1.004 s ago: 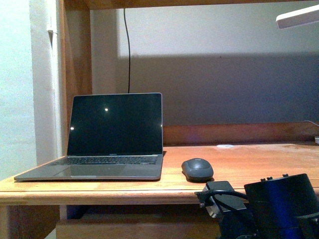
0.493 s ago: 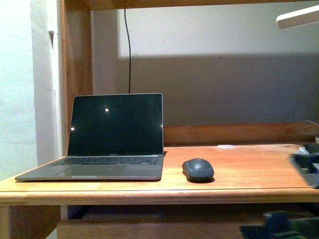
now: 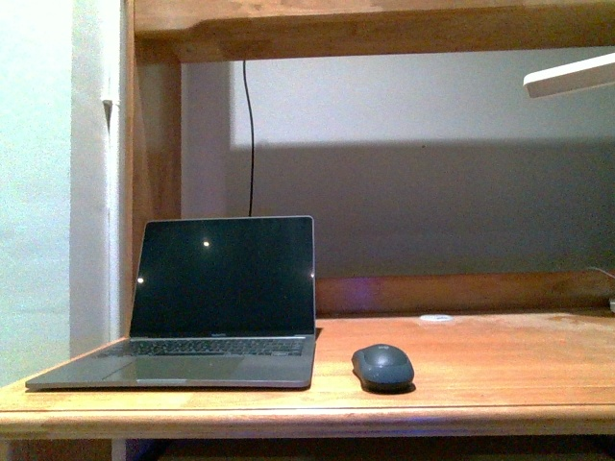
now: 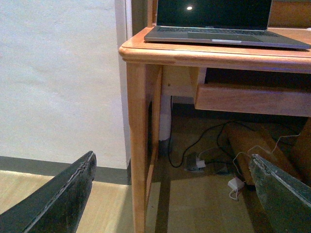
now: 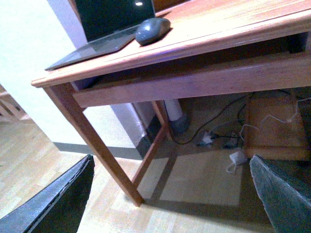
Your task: Place mouse
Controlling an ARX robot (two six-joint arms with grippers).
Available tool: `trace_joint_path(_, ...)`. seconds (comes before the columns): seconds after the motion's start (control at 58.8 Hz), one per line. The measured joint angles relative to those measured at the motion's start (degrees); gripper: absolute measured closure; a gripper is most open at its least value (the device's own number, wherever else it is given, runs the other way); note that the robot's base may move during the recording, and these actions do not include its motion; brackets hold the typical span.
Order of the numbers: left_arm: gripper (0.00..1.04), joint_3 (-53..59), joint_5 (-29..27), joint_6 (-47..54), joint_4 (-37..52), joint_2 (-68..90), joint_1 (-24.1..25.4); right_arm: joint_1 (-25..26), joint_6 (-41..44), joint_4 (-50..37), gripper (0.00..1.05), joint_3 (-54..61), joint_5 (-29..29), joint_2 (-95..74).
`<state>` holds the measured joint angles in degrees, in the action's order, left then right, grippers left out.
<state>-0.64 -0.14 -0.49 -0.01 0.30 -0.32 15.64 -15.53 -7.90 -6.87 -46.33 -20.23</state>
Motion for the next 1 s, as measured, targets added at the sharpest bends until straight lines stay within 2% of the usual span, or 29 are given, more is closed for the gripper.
trace_joint_path(0.085, 0.08, 0.0, 0.0, 0.0, 0.0, 0.0, 0.0, 0.83, -1.64, 6.1, 0.07, 2.21, -0.39, 7.93)
trace_joint_path(0.204, 0.08, 0.0, 0.02, 0.0, 0.0, 0.0, 0.0, -4.55, -1.77, 10.1, 0.07, 4.48, 4.22, 12.37)
trace_joint_path(0.221, 0.08, 0.0, 0.02, 0.0, 0.0, 0.0, 0.0, -6.01, -1.49, 10.34, 0.08, 4.85, 6.29, 12.83)
trace_joint_path(0.289, 0.08, 0.0, 0.02, 0.04, 0.0, 0.0, 0.0, -12.57, 3.98, 8.9, 0.18, 6.01, 24.13, 16.94)
trace_joint_path(0.34, 0.08, 0.0, 0.04, 0.02, 0.0, 0.0, 0.0, -14.47, 8.2, 8.22, 0.26, 6.01, 34.77, 18.86)
trace_joint_path(0.391, 0.08, 0.0, 0.02, 0.02, 0.0, 0.0, 0.0, -15.06, 11.02, 7.87, 0.35, 5.99, 42.23, 20.04)
trace_joint_path(0.425, 0.08, 0.0, 0.04, 0.02, 0.0, 0.0, 0.0, -15.12, 11.82, 7.93, 0.4, 5.99, 44.92, 20.06)
trace_joint_path(0.766, 0.08, 0.0, 0.11, 0.04, 0.0, 0.0, 0.0, -15.41, 15.02, 7.98, 1.02, 5.99, 46.1, 20.06)
trace_joint_path(0.834, 0.08, 0.0, 0.11, 0.04, 0.0, 0.0, 0.0, -15.41, 15.37, 7.98, 1.0, 5.99, 46.12, 20.06)
trace_joint_path(0.868, 0.08, 0.0, 0.11, 0.02, 0.0, 0.0, 0.0, -15.41, 15.34, 7.98, 0.92, 5.99, 46.12, 20.06)
trace_joint_path(1.004, 0.08, 0.0, 0.11, 0.02, 0.0, 0.0, 0.0, -15.41, 15.34, 7.98, 0.69, 5.99, 46.12, 20.06)
